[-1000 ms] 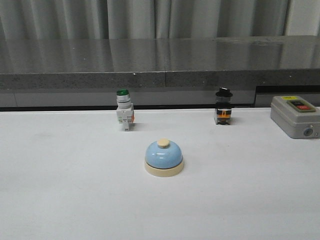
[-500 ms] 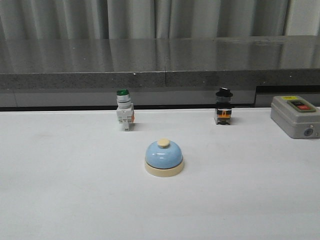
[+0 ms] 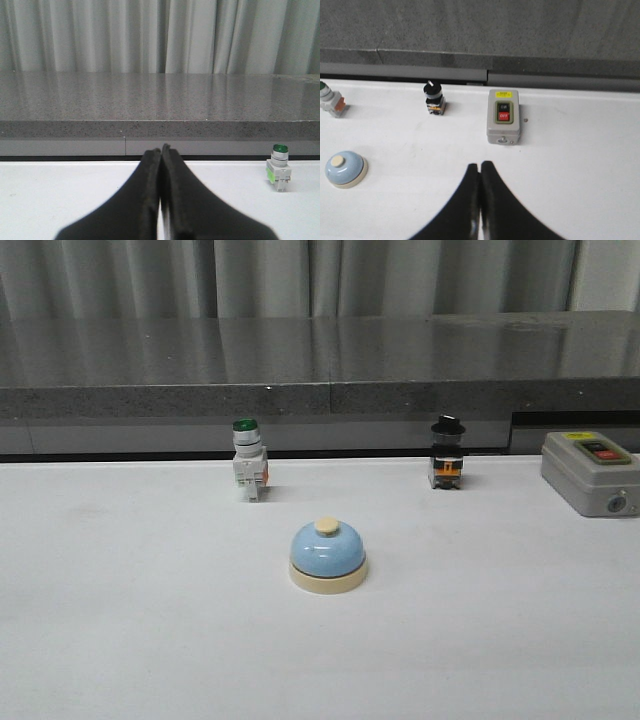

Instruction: Place and press bell with both arms

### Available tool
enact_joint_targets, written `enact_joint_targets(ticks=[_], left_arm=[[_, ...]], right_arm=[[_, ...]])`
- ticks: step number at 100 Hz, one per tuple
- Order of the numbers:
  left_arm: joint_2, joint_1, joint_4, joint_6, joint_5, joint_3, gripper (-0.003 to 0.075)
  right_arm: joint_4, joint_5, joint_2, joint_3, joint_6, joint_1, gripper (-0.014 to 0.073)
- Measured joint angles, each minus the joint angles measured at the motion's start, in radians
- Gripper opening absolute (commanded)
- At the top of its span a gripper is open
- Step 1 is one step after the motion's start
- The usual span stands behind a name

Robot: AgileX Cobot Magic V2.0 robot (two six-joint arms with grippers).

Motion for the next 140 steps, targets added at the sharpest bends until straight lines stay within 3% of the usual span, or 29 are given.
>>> enact_joint_targets(ticks=[51, 87, 140], left_arm=[[0.000, 0.000, 0.000, 0.000, 0.000, 0.000, -0.0020], [0.000, 0.000, 0.000, 0.000, 0.000, 0.000, -0.0020], [0.000, 0.000, 0.000, 0.000, 0.000, 0.000, -0.0020]], right_arm=[[0.125, 0.065, 0.283, -0.040, -0.013, 0.032, -0.0060], [0.130, -0.022, 0.615, -0.120, -0.015, 0.215, -0.0060], [0.132, -0.038, 1.069, -0.451, -0.015, 0.435, -0.0060]])
